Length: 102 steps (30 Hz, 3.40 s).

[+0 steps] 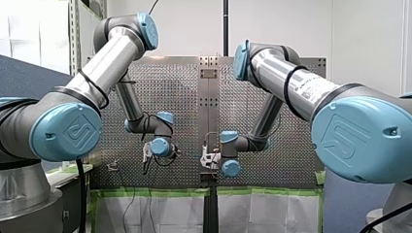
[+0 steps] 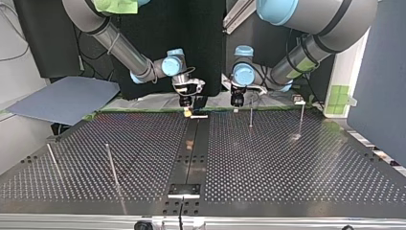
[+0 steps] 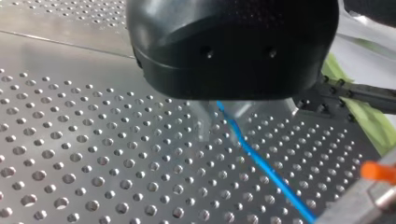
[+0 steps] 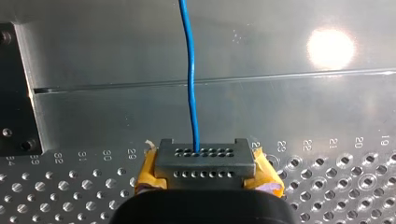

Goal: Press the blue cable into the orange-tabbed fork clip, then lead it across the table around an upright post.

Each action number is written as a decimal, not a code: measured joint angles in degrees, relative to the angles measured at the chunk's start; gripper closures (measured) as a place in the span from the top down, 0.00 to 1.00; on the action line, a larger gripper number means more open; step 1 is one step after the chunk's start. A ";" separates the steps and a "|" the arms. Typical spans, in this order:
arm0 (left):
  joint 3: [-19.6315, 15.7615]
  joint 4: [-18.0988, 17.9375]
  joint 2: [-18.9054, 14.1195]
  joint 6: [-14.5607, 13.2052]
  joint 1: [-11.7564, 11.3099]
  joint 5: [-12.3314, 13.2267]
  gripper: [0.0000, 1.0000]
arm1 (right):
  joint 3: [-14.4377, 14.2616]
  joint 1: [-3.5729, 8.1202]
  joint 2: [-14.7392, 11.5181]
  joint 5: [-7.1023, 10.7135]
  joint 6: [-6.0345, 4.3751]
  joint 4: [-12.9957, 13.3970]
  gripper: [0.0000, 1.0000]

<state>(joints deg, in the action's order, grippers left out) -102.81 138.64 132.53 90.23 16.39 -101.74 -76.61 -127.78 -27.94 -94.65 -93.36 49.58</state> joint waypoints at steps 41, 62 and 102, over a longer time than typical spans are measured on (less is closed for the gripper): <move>2.75 7.36 0.02 -2.34 1.68 -8.49 0.75 | 0.01 -0.11 0.00 -0.02 0.21 -0.18 0.00; 6.13 9.57 1.37 0.84 2.07 -6.59 0.75 | 0.03 0.02 -0.05 0.88 0.28 -0.64 0.00; 9.49 9.03 5.74 1.77 3.05 -10.70 0.02 | 0.05 -0.31 -0.03 1.21 0.35 -1.07 0.00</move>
<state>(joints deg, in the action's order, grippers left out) -93.32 147.67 138.27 92.01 19.44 -112.44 -76.56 -128.08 -27.97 -93.44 -93.01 48.51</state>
